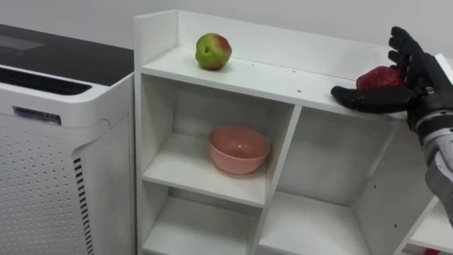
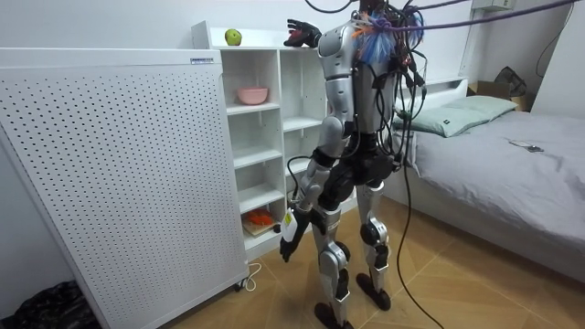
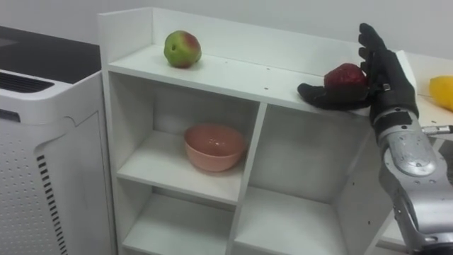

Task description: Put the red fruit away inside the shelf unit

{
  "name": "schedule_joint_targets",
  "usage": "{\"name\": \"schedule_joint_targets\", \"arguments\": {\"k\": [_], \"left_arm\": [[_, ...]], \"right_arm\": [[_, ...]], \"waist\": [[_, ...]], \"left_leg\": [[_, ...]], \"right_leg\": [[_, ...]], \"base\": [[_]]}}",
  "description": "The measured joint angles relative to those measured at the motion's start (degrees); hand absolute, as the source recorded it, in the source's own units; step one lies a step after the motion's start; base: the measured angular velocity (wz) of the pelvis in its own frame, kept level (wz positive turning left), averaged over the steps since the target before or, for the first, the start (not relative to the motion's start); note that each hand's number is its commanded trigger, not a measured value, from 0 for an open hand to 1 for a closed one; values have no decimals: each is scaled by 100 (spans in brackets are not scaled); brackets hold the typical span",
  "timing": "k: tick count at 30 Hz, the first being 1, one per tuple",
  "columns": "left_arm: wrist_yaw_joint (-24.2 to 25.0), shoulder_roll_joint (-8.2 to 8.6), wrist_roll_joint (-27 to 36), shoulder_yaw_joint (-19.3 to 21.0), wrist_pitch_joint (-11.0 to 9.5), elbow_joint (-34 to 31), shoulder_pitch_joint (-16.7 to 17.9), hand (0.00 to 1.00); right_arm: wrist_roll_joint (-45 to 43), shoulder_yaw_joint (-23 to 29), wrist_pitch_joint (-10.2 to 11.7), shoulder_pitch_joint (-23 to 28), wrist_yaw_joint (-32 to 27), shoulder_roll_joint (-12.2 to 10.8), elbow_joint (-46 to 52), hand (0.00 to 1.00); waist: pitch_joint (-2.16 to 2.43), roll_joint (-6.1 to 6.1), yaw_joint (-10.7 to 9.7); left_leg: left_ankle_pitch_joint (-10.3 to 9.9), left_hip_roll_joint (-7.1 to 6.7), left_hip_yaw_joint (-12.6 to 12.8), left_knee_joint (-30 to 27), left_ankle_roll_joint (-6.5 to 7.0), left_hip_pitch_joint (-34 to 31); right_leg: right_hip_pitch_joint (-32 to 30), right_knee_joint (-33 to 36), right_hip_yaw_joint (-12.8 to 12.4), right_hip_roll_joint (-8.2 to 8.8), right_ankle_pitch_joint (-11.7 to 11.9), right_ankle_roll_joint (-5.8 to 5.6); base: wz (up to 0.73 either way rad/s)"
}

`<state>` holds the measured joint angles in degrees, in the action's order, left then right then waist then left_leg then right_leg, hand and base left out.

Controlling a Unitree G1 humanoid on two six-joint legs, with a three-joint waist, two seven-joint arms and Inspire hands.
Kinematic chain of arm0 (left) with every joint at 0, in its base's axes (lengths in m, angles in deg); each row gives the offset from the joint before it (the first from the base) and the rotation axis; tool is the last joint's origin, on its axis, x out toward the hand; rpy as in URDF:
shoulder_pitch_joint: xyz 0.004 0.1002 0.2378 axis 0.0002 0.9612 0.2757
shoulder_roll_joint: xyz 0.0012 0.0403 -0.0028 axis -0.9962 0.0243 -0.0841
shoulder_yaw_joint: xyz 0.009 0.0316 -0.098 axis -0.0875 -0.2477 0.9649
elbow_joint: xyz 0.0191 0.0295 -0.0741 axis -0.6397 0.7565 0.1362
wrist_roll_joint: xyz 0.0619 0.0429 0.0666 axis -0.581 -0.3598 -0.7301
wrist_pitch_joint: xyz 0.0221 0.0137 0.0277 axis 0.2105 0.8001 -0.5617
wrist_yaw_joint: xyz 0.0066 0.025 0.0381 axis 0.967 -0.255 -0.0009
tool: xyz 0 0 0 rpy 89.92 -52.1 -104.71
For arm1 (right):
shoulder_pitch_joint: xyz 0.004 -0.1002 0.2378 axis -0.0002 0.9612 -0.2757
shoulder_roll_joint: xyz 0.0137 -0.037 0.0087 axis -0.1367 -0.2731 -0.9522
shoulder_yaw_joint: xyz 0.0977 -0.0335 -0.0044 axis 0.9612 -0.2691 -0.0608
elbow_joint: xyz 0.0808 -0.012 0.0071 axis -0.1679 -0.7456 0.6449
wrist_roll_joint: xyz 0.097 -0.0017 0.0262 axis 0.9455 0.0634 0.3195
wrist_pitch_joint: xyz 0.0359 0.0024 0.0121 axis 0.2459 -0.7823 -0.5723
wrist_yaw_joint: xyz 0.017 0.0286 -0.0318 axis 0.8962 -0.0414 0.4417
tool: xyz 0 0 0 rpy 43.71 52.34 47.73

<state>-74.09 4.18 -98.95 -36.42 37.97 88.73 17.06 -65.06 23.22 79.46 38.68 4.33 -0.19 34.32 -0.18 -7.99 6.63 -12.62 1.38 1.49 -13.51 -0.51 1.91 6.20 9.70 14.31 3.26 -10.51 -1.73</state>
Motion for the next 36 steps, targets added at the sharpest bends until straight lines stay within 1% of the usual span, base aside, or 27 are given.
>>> {"name": "schedule_joint_targets", "arguments": {"k": [4, 8, 11, 26, 29, 32, 34, 35, 36], "left_arm": [[2, -1, 0, 0, 1, -4, -10, 0], [20, -1, 0, -1, 1, -3, -29, 0], [26, -1, 0, -4, 1, -3, -34, 0], [46, -15, 0, -51, 1, -3, -95, 0], [41, -19, 3, -50, 1, 5, -94, 0], [4, -21, 7, -54, 5, 11, -101, 0], [-26, -27, 7, -53, 4, 39, -106, 0], [-25, -32, 8, -53, 4, 47, -113, 0], [-29, -36, 25, -55, -1, 111, -134, 0]], "right_arm": [[39, -48, 4, -14, 83, 23, -75, 100], [45, -110, 6, -59, 149, 50, -217, 100], [55, -138, 7, -59, 197, 91, -221, 100], [116, -138, 68, -65, 221, 97, -224, 100], [333, -136, 67, -66, 242, 98, -217, 100], [887, -144, 44, -63, 245, 97, -154, 100], [1355, -143, -67, 7, 245, 84, 152, 100], [1467, -144, -97, 65, 244, 75, 299, 100], [1777, -144, -131, 214, 247, 35, 664, 100]], "waist": [[-7, 9, -1], [7, -12, 1], [6, -19, 3], [3, -19, 4], [4, -19, 11], [-4, -3, 8], [-15, 29, -32], [-13, 38, -31], [-4, 68, -31]], "left_leg": [[0, 2, 0, 6, 0, 39], [0, 2, 3, 7, 0, 41], [0, 2, 5, 9, 0, 47], [0, 2, 6, 18, 0, 65], [0, 2, 13, 24, 0, 63], [0, 2, 42, 39, 0, 84], [-1, 2, 58, 42, 0, 72], [-1, 4, 69, 46, 0, 79], [-1, 6, 93, 52, 0, 86]], "right_leg": [[35, -1, 4, 0, 0, 0], [37, 2, 4, 0, 0, 0], [41, 2, 4, 0, 0, 0], [54, 0, 6, 0, 0, 0], [53, 1, -1, -1, 0, 0], [58, -1, -66, -4, 0, 0], [53, -1, -76, -3, 0, 0], [42, -2, -80, -3, 0, 0], [27, -4, -102, -3, 0, 0]], "base": [[0], [0], [0], [0], [0], [-4], [-5], [-7], [-9]]}}
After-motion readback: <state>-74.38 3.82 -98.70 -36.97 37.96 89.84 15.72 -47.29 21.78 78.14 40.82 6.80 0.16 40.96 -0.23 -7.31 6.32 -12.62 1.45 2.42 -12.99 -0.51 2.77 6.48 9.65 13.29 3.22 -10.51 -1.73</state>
